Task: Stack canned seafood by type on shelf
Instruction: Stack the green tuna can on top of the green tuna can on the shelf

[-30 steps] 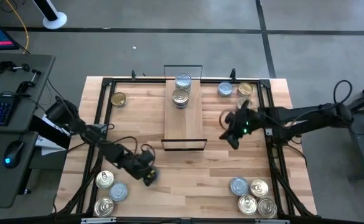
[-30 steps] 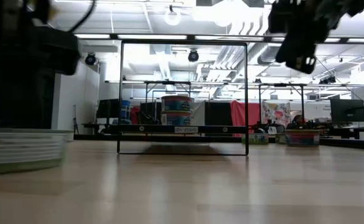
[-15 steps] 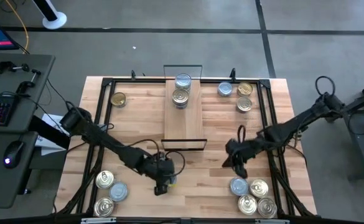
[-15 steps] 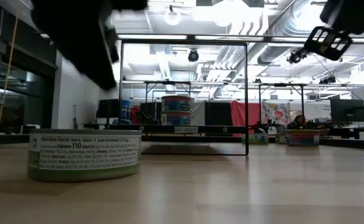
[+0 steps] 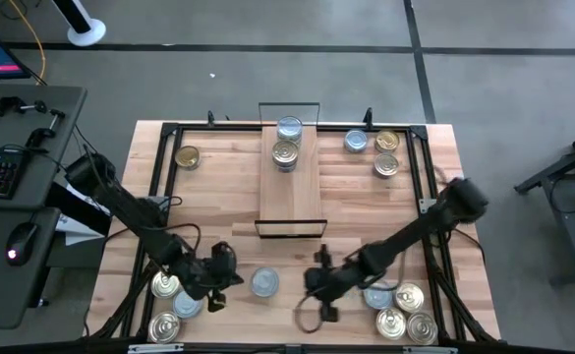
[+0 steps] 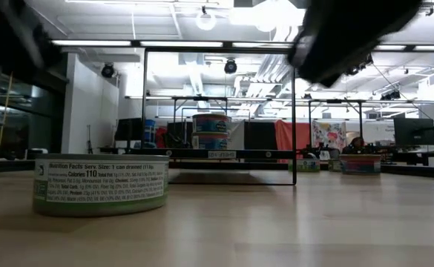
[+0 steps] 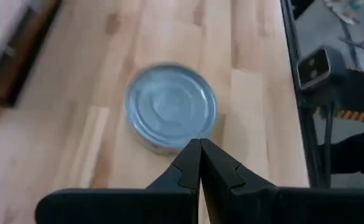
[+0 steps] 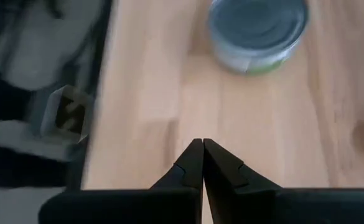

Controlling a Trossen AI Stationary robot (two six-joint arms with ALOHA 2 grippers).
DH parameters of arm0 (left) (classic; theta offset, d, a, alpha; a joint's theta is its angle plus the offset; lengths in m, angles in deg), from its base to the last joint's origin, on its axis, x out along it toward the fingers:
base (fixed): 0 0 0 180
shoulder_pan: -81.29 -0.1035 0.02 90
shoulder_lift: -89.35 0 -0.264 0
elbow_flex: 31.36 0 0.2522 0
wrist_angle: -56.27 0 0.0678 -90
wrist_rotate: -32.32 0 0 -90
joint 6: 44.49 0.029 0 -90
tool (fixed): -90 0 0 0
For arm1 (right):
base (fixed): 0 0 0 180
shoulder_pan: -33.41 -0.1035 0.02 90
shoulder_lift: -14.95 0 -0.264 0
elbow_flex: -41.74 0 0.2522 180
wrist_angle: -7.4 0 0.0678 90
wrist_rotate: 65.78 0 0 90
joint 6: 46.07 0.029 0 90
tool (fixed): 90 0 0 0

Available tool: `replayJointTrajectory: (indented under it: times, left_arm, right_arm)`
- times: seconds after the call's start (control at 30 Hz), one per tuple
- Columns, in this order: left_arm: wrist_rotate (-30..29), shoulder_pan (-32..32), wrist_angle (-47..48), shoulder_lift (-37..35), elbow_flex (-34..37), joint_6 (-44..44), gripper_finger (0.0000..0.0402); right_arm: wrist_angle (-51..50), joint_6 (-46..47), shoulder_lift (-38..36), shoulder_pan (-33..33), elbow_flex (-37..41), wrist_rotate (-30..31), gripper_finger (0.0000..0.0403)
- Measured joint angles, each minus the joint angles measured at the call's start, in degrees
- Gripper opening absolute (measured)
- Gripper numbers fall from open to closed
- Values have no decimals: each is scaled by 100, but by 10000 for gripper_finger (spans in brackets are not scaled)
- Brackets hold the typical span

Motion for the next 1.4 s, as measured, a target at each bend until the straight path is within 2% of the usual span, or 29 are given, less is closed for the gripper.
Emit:
replayJointTrajectory:
  times: [0.2,0.3,0.53,0.7,1.0,1.2,1.4]
  left_arm:
    - [-846,129,-971,-18,706,483,0]
    - [-807,127,-1227,32,891,859,0]
    - [-775,153,-2091,116,1110,1046,0]
    - [-641,162,-2372,531,1121,1194,0]
    - [-747,132,-3213,1231,1101,1347,0]
    - [-616,161,-3344,1648,1073,1074,0]
    - [-548,290,-3278,1706,1080,896,0]
  right_arm:
    - [-913,291,1249,245,-1553,442,0]
    - [-1368,360,1726,339,-2149,494,0]
    - [-2371,313,2387,452,-3121,628,0]
    - [-2362,300,2484,460,-3192,728,0]
    - [-2159,302,2485,516,-3149,732,0]
    - [-2004,109,2443,514,-3184,700,0]
    - [-1880,-76,2053,523,-3204,726,0]
